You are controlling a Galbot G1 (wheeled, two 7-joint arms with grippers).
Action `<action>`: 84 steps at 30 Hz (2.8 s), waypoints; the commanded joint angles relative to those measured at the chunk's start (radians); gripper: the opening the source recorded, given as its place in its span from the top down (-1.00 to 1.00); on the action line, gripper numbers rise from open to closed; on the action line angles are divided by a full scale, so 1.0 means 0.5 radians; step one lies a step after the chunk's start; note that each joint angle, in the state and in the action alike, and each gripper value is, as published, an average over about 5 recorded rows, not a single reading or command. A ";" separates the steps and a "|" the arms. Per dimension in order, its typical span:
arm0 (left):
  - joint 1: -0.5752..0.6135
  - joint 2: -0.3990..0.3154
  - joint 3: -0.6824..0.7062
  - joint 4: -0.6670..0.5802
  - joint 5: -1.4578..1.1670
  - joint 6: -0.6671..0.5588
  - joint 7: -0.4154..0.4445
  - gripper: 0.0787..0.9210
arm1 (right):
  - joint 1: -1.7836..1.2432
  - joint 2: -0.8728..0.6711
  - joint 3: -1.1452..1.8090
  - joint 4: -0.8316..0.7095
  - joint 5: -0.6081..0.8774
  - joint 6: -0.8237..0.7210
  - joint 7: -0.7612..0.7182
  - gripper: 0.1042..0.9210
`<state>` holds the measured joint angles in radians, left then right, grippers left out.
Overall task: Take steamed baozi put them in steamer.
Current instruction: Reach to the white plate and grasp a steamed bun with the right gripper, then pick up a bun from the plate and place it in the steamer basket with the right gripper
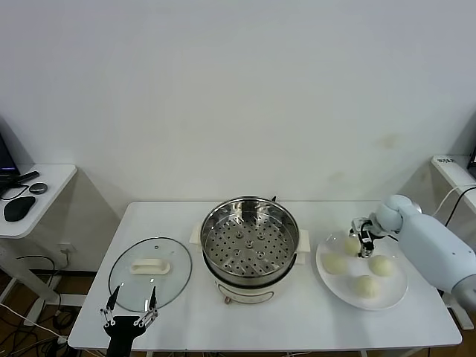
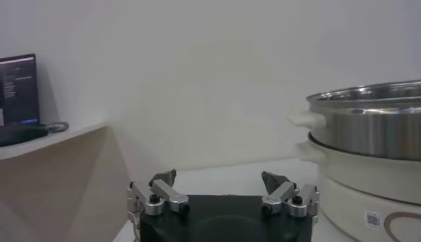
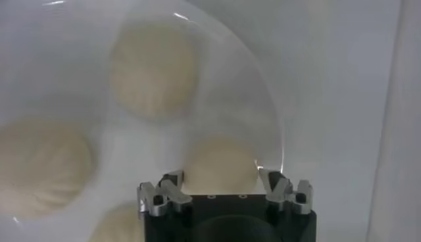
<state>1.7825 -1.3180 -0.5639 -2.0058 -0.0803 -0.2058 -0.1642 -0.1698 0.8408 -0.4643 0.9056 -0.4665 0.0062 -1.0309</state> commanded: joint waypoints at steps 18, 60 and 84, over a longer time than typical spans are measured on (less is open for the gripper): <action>0.006 -0.004 0.028 -0.004 0.012 -0.018 -0.002 -0.77 | 0.288 -0.383 -0.295 0.584 0.398 -0.090 -0.093 -0.03; -0.029 0.008 -0.115 -0.017 0.011 -0.012 0.019 -0.77 | 1.268 0.799 -1.528 0.534 0.311 1.358 0.050 -0.09; -0.018 0.002 -0.135 -0.029 0.013 -0.027 0.005 -0.77 | 1.065 0.848 -1.291 0.198 -0.102 1.523 0.180 -0.24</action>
<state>1.7749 -1.3182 -0.6305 -2.0204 -0.0736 -0.2195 -0.1613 0.3772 1.2533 -1.1218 1.0397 -0.4711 0.7459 -0.9477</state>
